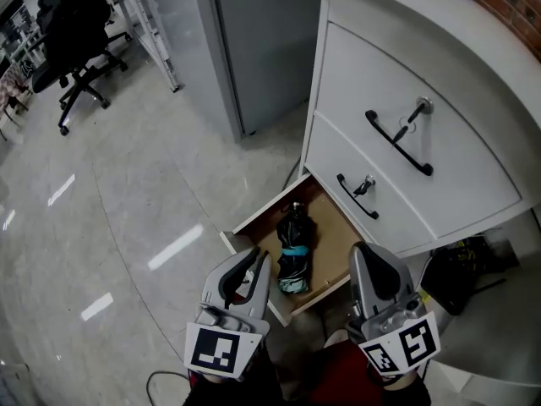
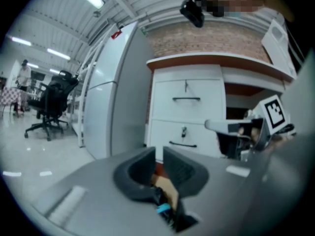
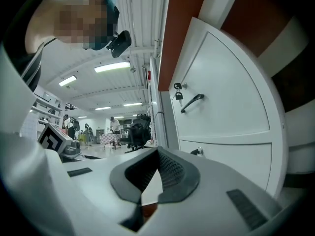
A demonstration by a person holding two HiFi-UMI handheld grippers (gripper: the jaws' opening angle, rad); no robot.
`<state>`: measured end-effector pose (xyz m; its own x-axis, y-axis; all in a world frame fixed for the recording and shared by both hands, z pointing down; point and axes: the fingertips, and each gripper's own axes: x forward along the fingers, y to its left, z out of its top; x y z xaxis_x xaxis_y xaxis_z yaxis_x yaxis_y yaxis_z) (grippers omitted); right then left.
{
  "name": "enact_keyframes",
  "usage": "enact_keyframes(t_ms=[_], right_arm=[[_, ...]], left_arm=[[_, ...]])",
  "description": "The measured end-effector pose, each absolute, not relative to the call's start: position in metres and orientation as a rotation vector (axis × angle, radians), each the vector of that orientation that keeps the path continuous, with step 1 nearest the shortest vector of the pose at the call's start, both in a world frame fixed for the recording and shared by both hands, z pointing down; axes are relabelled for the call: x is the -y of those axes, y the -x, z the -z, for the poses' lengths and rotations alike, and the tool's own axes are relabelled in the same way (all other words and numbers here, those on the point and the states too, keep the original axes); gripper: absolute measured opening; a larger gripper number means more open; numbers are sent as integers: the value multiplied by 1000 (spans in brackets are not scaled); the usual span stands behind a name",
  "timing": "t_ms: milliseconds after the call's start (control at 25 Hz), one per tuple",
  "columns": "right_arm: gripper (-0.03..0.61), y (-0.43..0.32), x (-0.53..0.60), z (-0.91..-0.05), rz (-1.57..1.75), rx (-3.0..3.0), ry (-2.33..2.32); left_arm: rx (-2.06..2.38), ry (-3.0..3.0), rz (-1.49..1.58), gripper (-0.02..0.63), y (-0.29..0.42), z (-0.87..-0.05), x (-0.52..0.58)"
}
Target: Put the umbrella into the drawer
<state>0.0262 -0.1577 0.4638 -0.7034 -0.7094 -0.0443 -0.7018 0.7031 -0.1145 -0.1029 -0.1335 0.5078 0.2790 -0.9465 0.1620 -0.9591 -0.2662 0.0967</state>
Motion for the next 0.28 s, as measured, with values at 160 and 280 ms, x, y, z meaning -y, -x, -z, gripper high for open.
enact_keyframes(t_ms=[160, 280], right_arm=[[2, -28, 162, -471, 166, -2819, 1157], [2, -32, 164, -473, 166, -2825, 1156]], left_arm=[[1761, -2329, -109, 44, 99, -523, 135], [1758, -2338, -155, 44, 92, -534, 139]])
